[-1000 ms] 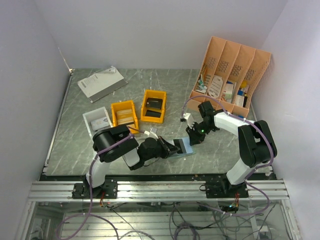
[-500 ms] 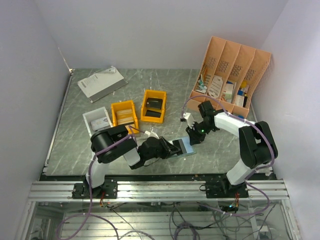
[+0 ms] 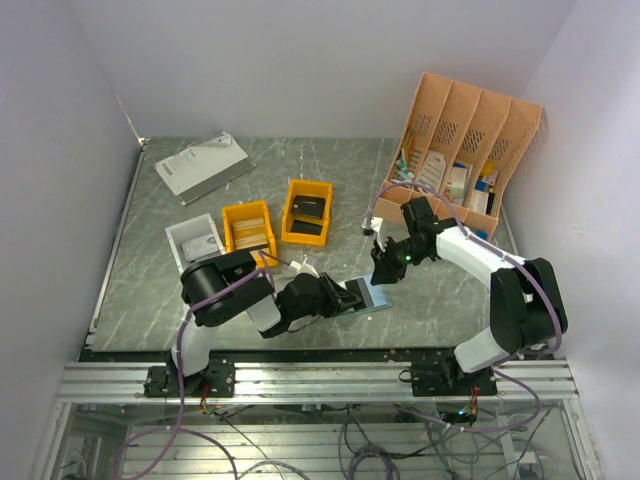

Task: Put the credit cards into the card holder
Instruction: Insert the credit card into the card holder.

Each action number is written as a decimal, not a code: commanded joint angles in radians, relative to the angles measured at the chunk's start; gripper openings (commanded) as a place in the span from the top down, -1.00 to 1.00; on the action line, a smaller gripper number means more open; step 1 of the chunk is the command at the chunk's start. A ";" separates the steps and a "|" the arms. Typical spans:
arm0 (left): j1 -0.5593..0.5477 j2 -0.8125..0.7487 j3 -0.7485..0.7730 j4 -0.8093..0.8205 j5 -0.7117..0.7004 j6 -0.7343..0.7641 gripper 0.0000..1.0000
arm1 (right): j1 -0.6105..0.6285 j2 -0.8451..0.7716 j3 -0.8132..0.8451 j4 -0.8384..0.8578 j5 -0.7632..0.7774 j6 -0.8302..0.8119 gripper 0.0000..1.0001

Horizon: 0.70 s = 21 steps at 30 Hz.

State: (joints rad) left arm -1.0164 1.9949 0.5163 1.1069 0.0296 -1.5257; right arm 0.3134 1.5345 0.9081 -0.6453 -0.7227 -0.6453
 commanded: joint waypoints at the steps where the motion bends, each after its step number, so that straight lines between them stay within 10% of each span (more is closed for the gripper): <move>1: -0.007 -0.029 0.019 -0.063 0.006 0.047 0.40 | 0.026 0.033 0.009 0.025 -0.118 0.043 0.65; 21: -0.007 -0.149 0.064 -0.288 -0.014 0.149 0.23 | 0.090 0.178 0.035 0.043 -0.004 0.118 0.68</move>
State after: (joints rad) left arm -1.0172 1.8862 0.5495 0.9016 0.0288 -1.4345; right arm 0.3996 1.6848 0.9222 -0.6113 -0.7601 -0.5438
